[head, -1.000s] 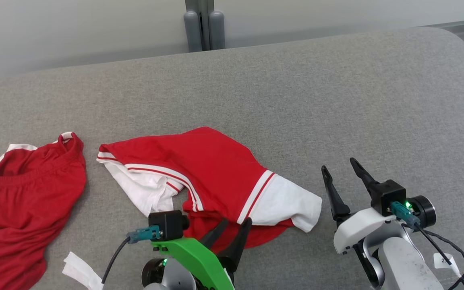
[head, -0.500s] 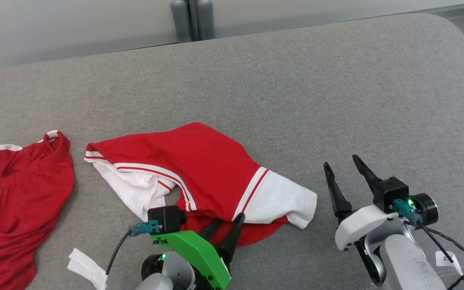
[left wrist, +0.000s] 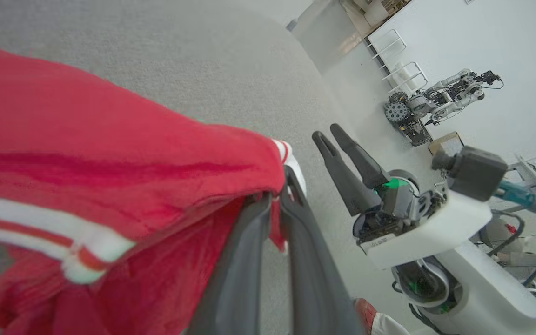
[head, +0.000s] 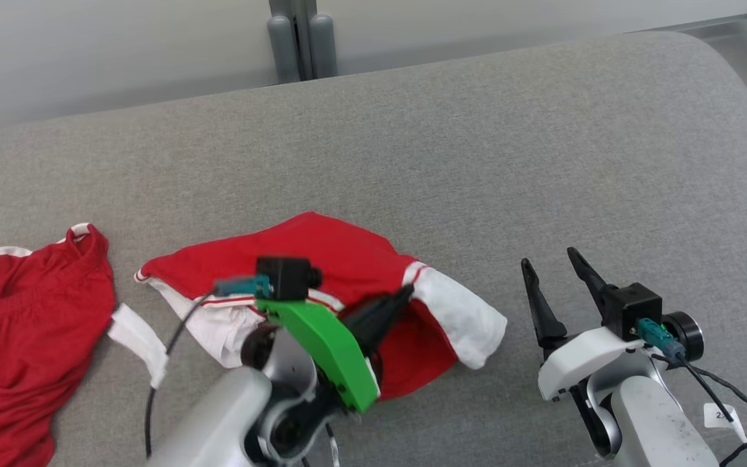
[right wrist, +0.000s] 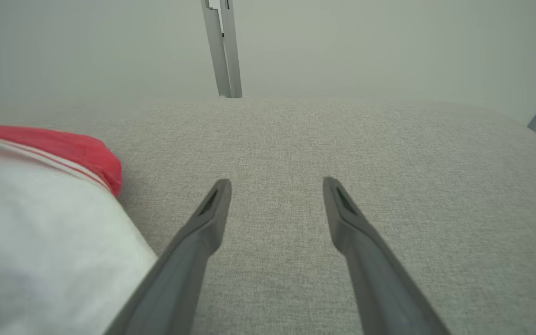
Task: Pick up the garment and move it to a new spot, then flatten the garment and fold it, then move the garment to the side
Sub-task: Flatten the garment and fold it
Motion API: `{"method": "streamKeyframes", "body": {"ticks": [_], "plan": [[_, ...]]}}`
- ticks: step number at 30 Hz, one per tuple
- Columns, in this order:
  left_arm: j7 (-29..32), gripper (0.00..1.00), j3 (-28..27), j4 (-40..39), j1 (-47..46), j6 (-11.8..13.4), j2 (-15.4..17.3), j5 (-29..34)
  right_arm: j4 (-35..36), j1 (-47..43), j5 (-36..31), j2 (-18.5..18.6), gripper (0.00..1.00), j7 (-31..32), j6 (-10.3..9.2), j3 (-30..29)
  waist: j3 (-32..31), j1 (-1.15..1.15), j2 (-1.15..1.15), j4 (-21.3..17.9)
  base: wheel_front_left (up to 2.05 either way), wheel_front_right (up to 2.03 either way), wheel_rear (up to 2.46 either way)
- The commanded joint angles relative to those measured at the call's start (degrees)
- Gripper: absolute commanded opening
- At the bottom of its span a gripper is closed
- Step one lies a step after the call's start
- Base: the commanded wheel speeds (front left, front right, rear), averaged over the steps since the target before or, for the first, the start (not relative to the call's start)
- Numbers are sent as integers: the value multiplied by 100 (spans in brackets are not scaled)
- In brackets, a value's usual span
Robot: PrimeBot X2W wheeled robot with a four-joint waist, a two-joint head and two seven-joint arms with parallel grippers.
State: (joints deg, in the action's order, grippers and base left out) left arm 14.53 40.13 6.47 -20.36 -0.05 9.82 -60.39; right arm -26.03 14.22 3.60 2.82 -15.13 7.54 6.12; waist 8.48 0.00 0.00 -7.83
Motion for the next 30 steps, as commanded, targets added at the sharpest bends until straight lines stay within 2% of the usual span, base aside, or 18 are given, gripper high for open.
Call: {"method": "streamKeyframes", "body": {"ticks": [1,5,10,14,17,19,21,26,30], "plan": [[99,0,-103,-112,-297,-38,56,-54,25,24,86,13,100,-3,-10,-3,-50,0,0,-138,0,0,0],[450,0,-424,-342,-1202,62,53,-175,89,15,229,11,100,-3,-10,-70,-57,0,0,-413,0,0,0],[871,0,-809,-266,-2555,279,-242,-398,120,-113,336,12,100,-3,-10,-266,-62,0,0,-823,0,0,0],[715,0,-1179,77,-3512,447,-516,-601,106,-235,392,8,100,-3,-10,-427,-160,0,0,-1078,0,0,0],[478,0,-1368,329,-3891,534,-611,-714,121,-309,402,10,100,-3,-10,-493,-211,0,0,-1188,0,0,0],[390,0,-1422,461,-3782,584,-633,-849,149,-356,397,10,100,-3,-10,-552,-230,0,0,-1206,0,0,0],[425,0,-1379,554,-3296,642,-616,-983,169,-385,386,9,100,-3,-10,-605,-258,0,0,-1189,0,0,0],[250,0,-1308,674,-1432,798,-441,-1267,228,-502,319,8,100,-3,-10,-775,-224,0,0,-977,0,0,0],[-335,0,-1234,962,-243,632,-201,-1016,253,-488,281,11,100,-3,-10,-782,-93,0,0,-778,0,0,0]]}}
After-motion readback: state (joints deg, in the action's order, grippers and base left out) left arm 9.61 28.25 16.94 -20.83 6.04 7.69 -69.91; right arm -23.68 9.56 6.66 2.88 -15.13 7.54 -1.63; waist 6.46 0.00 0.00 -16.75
